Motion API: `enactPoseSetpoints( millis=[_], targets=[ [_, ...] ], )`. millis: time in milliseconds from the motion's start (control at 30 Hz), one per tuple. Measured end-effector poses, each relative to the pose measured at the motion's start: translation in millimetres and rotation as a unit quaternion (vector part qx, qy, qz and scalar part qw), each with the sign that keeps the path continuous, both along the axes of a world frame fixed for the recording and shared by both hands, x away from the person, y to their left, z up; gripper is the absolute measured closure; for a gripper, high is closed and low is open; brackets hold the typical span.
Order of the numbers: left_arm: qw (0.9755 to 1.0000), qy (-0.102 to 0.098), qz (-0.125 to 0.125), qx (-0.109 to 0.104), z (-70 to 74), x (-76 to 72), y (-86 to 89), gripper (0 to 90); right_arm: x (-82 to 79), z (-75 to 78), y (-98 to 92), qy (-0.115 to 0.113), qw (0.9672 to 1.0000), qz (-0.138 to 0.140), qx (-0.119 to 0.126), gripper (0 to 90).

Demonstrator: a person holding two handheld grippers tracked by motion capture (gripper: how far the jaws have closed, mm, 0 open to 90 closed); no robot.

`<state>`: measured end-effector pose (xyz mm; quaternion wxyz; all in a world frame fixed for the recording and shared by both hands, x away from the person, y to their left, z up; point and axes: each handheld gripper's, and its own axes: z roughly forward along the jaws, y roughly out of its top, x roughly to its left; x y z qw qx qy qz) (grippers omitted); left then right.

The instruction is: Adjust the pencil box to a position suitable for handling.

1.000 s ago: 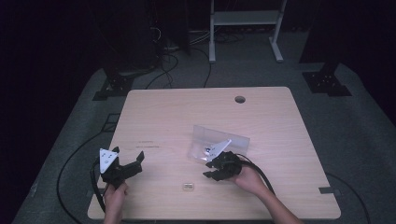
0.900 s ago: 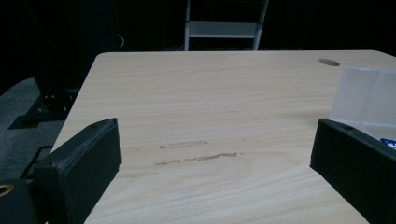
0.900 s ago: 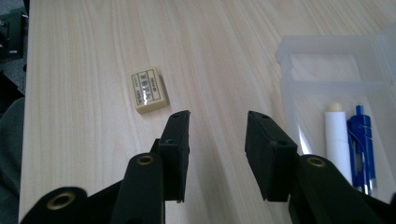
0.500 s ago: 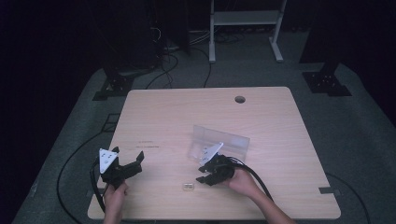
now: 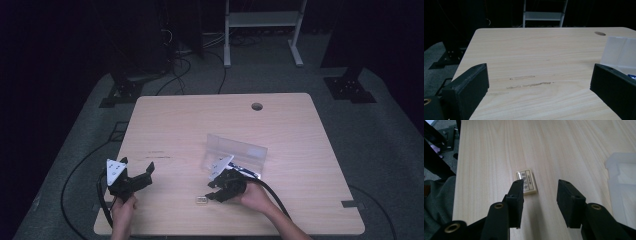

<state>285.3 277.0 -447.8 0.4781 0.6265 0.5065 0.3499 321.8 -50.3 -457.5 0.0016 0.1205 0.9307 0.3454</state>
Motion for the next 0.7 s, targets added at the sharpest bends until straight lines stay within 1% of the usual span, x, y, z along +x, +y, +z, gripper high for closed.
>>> enactPoseSetpoints(
  millis=[367,700],
  targets=[
    [1.0000,0.000,0.002,-0.003,0.4,0.0,0.4,1.1,-4.8,-6.2,14.7,0.006,0.9999,0.014,0.002,56.6],
    [1.0000,0.001,0.001,-0.002,0.2,0.3,-0.1,1.1,-5.3,-10.4,22.9,0.006,0.9997,0.021,-0.007,57.1]
  ],
)
